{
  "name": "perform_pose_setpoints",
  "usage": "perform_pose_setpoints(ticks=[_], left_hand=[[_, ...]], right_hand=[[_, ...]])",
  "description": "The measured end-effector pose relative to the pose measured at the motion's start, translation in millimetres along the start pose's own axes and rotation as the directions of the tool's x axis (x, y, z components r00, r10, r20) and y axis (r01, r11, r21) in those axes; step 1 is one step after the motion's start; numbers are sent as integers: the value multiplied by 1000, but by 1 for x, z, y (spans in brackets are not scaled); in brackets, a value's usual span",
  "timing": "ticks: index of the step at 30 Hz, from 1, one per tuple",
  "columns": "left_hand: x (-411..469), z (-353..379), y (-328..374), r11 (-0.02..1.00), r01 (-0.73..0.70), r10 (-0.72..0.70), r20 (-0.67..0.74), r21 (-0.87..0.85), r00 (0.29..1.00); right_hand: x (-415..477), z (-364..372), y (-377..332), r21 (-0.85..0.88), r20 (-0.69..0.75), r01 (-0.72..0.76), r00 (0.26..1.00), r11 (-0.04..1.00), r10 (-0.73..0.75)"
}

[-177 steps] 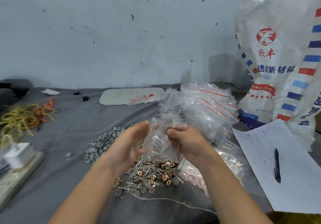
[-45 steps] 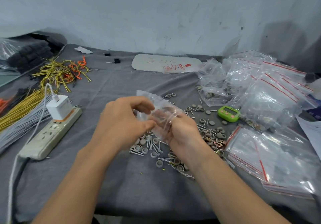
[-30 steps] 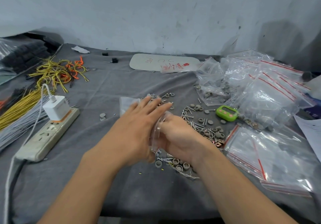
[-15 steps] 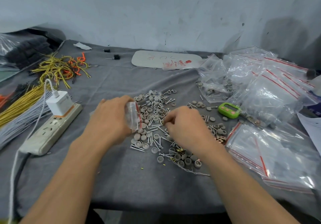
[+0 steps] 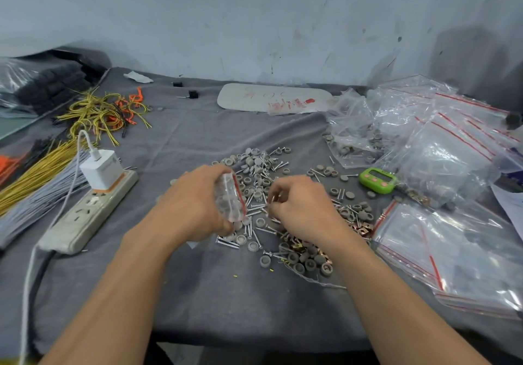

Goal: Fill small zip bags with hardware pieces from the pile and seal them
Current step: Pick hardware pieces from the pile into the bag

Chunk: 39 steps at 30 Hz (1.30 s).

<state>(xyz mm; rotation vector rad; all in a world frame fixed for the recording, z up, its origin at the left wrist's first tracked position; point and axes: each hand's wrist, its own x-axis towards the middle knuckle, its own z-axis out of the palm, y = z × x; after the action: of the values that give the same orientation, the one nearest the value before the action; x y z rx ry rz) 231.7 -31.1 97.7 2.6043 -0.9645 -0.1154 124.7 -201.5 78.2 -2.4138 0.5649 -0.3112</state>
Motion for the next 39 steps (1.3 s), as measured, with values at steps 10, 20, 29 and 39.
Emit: perform_pose_setpoints(ticks=[10, 20, 29, 39], left_hand=[[2, 14, 31, 972, -137, 128, -61, -193, 990], [-7, -7, 27, 656, -85, -139, -230, -750, 963], [-13, -35, 15, -41, -169, -184, -159, -985, 970], [-10, -29, 7, 919, -170, -103, -633, -356, 767]], right_hand=[[-9, -5, -23, 282, -110, 188, 980, 941, -163], [1, -25, -6, 180, -154, 60, 988, 982, -32], [-13, 8, -25, -483, 147, 73, 989, 873, -1], [-7, 0, -13, -204, 58, -49, 996, 978, 62]])
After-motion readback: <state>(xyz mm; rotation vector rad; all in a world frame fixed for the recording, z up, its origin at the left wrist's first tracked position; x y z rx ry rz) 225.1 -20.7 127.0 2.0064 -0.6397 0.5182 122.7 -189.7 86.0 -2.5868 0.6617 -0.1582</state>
